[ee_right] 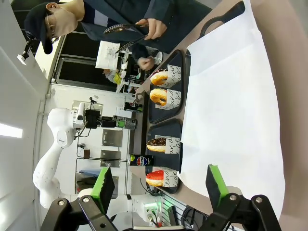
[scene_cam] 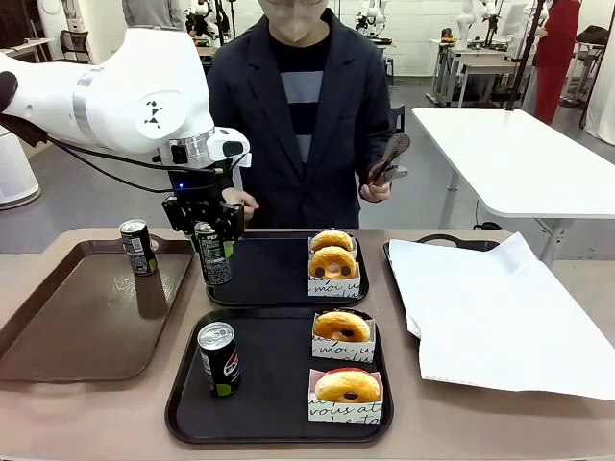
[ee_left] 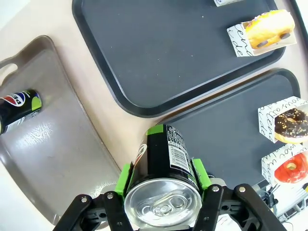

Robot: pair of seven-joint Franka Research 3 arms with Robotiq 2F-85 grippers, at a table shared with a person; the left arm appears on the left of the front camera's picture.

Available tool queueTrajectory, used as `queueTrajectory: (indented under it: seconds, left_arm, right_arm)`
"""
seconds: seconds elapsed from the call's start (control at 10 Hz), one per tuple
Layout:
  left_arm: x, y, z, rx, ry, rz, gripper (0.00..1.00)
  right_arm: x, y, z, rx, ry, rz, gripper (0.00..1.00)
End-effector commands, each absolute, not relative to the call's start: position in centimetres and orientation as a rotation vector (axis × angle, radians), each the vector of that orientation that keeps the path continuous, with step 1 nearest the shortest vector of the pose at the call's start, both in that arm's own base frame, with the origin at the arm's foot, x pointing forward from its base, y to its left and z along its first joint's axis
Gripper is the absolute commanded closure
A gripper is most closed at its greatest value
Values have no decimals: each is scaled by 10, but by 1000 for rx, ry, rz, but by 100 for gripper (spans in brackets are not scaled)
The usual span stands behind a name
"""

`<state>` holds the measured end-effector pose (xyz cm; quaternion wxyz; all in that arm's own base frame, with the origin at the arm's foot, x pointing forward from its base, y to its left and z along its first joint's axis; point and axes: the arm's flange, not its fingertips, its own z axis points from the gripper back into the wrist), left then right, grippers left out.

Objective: Set up donuts and drinks on trays.
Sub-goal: Pick up one Pepsi coke from the Handle tray and place it on the Flat Tray without a Pepsi coke.

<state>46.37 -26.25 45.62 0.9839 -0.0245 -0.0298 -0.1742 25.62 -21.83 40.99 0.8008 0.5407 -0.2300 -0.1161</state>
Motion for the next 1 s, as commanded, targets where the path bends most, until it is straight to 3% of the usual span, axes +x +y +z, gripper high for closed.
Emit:
queueTrajectory:
  seconds: [0.0,0.6,0.9]
  left_arm:
    - [471,-272,450,-44,-47,-376,41]
    - [501,-313,408,-8,-231,-383,41]
    - [514,-321,373,42,-197,-397,41]
  right_arm:
    - [259,-219,410,1182,-524,-240,0]
    - [259,-219,410,1182,-524,-240,0]
    - [259,-219,410,1182,-524,-240,0]
